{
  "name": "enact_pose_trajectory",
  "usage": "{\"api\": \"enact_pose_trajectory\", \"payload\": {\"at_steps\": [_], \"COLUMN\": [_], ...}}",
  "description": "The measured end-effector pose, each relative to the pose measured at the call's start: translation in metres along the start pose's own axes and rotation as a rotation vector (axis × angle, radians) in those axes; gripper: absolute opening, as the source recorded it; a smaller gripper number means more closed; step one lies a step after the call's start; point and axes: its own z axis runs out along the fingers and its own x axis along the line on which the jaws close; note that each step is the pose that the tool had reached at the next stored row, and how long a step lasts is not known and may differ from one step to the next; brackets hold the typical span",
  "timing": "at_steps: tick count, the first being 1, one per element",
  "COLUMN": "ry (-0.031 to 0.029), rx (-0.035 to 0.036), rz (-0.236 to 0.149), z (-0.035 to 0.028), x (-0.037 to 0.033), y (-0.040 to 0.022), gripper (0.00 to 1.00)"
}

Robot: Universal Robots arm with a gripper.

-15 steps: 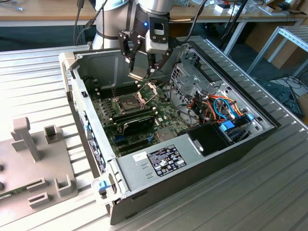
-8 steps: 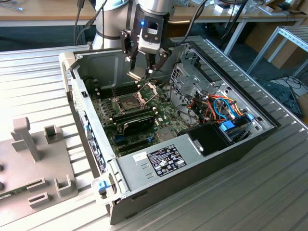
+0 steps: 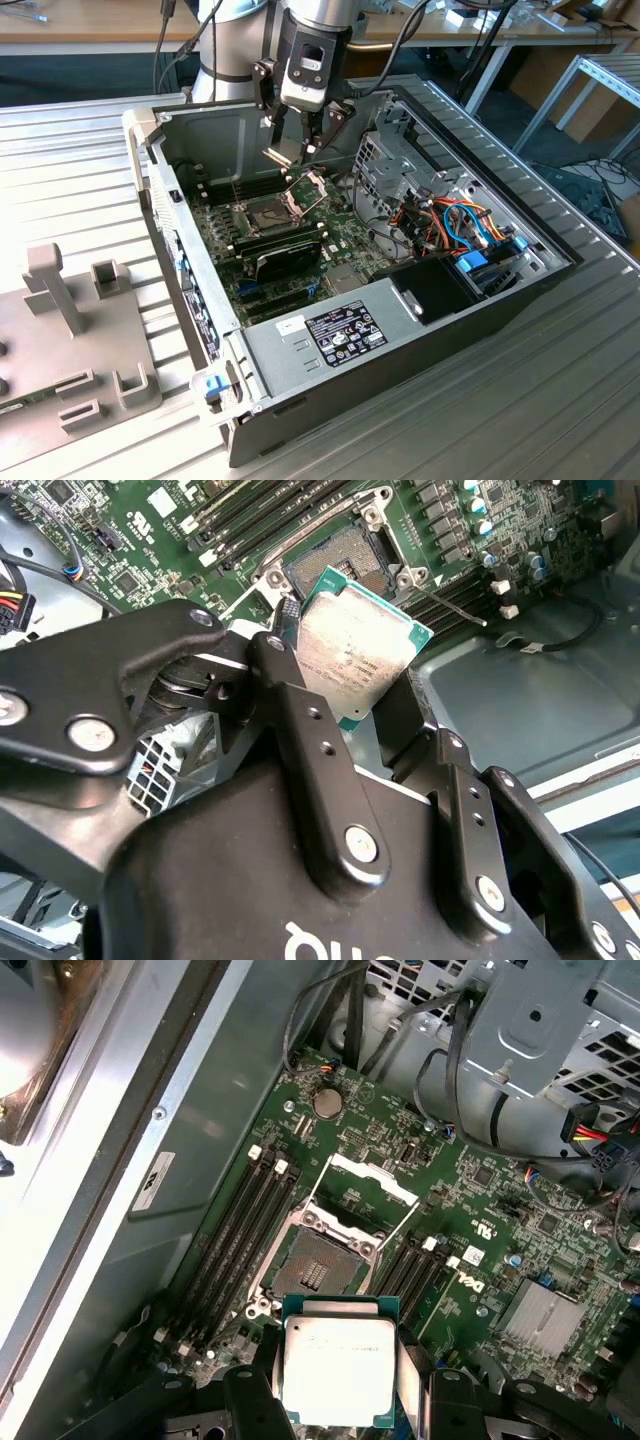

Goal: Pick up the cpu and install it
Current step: 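Place the cpu into insertion slot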

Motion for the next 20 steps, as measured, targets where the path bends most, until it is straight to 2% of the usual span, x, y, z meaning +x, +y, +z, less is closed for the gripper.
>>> {"api": "enact_pose_trajectory", "payload": {"at_steps": [3, 5, 17, 20], "ry": [0.0001, 0.0007, 0.0066, 0.0068], "rx": [-0.0001, -0.0007, -0.0064, -0.0066], "rz": [0.002, 0.024, 0.247, 0.253], "z": [0.0000, 0.0001, 0.0009, 0.0009], "x": [0.0000, 0.0000, 0.0000, 0.0000], "y": [0.0000, 0.0000, 0.0000, 0.0000], "gripper": [0.55, 0.55, 0.55, 0.55]}}
